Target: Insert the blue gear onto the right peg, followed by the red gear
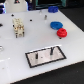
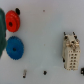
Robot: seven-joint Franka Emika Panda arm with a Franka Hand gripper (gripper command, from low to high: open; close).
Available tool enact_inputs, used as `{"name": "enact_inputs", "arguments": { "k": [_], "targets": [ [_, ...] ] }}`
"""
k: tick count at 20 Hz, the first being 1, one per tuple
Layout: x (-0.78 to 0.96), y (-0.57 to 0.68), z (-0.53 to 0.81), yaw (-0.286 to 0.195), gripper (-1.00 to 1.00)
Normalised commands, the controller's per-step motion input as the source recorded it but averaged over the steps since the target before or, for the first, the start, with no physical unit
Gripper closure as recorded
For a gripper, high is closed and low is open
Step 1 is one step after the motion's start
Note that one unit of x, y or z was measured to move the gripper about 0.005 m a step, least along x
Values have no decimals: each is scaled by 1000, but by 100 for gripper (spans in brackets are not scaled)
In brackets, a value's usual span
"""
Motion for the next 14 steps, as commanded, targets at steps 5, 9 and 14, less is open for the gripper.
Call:
{"name": "enact_inputs", "arguments": {
  "k": [5,9,14],
  "targets": [
    [-649,515,-36,0,-100],
    [-551,696,-27,0,-100],
    [-436,677,-153,0,-100]
  ]
}}
